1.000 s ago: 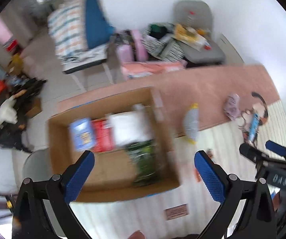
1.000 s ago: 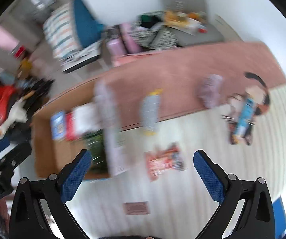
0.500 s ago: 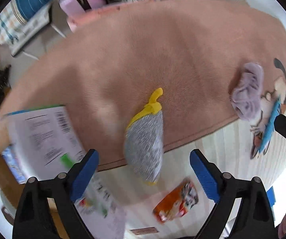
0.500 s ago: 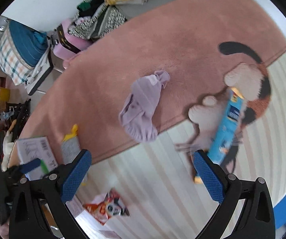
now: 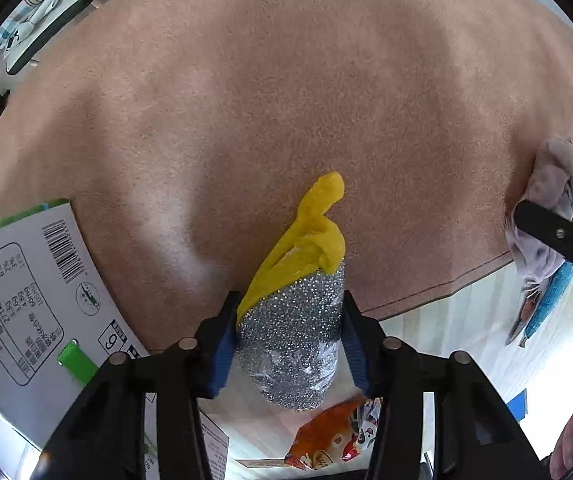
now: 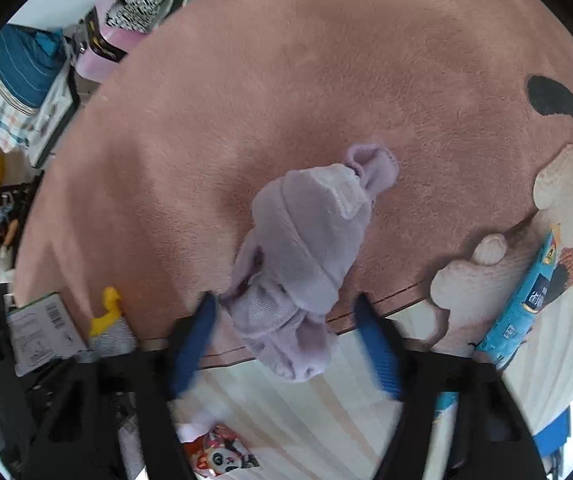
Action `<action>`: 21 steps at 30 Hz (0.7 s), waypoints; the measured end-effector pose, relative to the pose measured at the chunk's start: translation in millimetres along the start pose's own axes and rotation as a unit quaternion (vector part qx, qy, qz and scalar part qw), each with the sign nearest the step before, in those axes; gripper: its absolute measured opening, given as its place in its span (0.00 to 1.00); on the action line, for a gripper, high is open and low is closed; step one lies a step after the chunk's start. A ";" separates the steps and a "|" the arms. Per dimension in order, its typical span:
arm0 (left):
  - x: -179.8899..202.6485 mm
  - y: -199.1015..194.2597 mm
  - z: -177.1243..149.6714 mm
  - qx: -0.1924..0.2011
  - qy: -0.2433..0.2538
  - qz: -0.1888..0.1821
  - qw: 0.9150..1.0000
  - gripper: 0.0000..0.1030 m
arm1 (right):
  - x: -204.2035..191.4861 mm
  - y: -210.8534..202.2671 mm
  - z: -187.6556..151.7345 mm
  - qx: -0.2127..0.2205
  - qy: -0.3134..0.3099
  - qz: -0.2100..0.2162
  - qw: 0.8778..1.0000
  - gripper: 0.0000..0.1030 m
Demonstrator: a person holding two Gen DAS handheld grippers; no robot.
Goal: Organize soft objects
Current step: 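Grasp the silver scrubber with the left gripper while the right grasps the lavender cloth, then carry scrubber and cloth into the box and open both grippers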
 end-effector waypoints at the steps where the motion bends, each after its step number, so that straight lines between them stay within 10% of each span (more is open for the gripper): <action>1: -0.3 -1.7 -2.4 0.003 -0.002 0.001 1.000 0.41 | -0.9 -0.6 -1.1 0.004 -0.002 -0.005 1.000 0.39; 11: -22.7 -91.4 -72.2 0.110 -0.028 -0.065 0.991 0.40 | -51.5 -71.0 -64.4 0.051 -0.086 0.042 0.994 0.32; 21: -176.4 -158.7 -179.5 0.170 -0.098 -0.064 0.979 0.41 | -206.8 -122.8 -205.7 0.057 -0.220 0.138 0.964 0.32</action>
Point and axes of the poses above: each gripper's, at about its wrist camera, not at the fingertips, and y roughly the way its jaws point, x to its right, z to its top, the point moved 3 cm from there along y, roughly the way its jaws point, and after that the axes turned 4 degrees about x, right-handed, at the moved point
